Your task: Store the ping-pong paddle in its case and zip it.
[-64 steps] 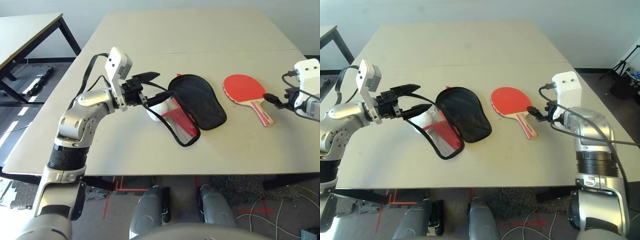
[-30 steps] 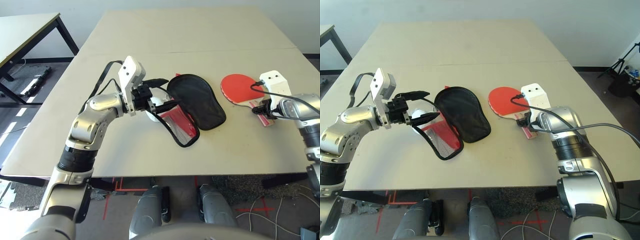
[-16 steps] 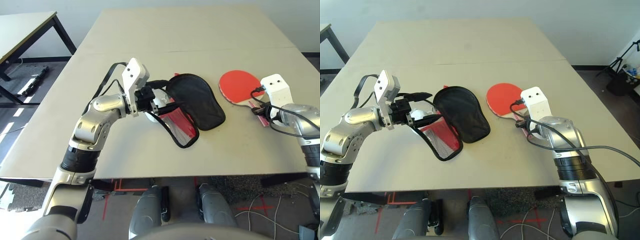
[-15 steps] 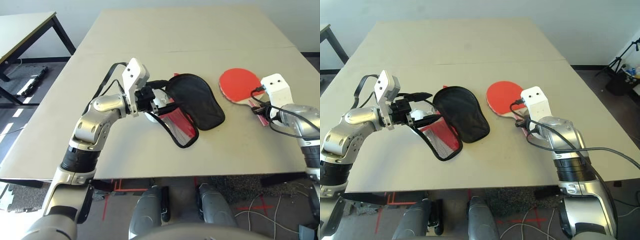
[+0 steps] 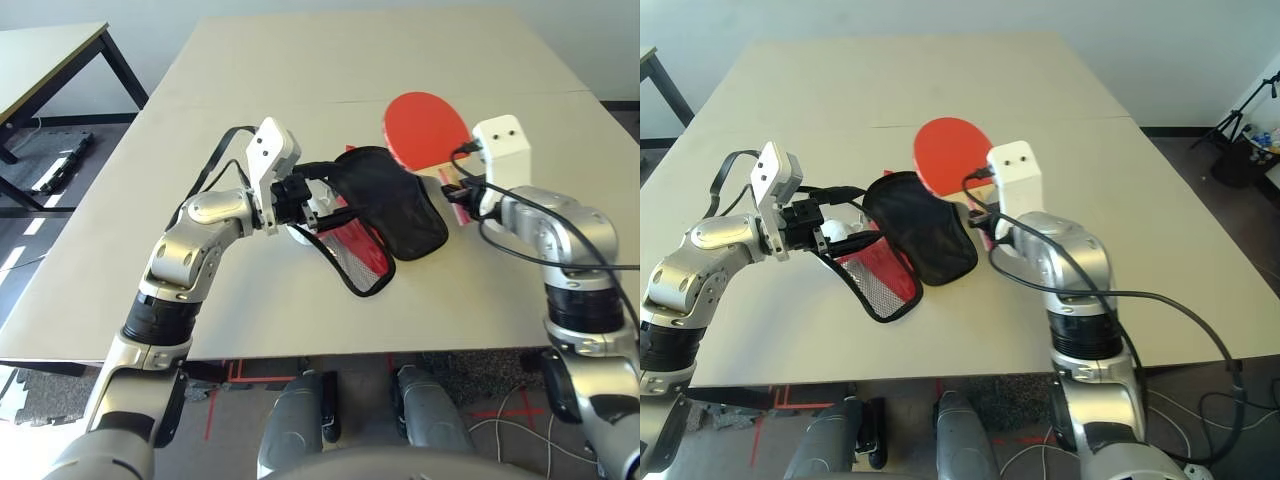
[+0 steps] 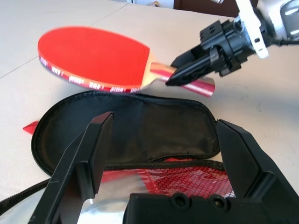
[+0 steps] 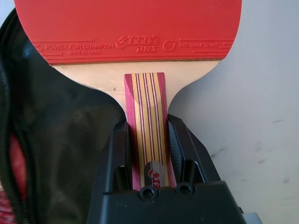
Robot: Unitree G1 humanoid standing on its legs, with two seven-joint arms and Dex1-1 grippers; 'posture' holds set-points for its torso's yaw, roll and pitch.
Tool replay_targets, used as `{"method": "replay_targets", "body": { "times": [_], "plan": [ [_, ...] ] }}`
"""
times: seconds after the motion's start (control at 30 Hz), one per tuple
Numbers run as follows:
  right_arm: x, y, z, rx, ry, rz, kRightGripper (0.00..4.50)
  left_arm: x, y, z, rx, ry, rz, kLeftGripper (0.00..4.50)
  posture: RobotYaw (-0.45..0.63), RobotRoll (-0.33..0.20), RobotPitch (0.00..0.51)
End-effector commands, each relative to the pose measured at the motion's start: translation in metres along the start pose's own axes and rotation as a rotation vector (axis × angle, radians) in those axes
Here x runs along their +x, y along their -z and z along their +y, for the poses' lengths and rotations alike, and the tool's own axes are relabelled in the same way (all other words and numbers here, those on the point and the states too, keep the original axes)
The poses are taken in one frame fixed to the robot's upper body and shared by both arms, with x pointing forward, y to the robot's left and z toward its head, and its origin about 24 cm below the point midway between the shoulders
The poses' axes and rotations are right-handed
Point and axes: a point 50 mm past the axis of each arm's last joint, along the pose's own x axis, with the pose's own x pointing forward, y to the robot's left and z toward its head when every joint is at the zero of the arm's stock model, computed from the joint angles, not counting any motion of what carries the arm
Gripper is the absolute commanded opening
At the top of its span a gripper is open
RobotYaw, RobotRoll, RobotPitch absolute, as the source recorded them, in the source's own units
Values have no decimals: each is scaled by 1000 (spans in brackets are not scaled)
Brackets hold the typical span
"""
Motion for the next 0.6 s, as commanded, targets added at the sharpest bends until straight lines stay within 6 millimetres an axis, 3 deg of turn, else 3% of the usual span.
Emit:
{"method": "replay_targets", "body": {
  "times": [0.03, 0.6],
  "plan": [
    [3, 0, 9, 1, 24, 48, 1093, -1, 1, -4, 5, 0, 13, 4500, -60, 0, 153],
    [17, 11, 28, -69, -50, 165, 1093, 2, 2, -8, 4, -10, 4, 4500, -38, 0, 149]
  ]
}}
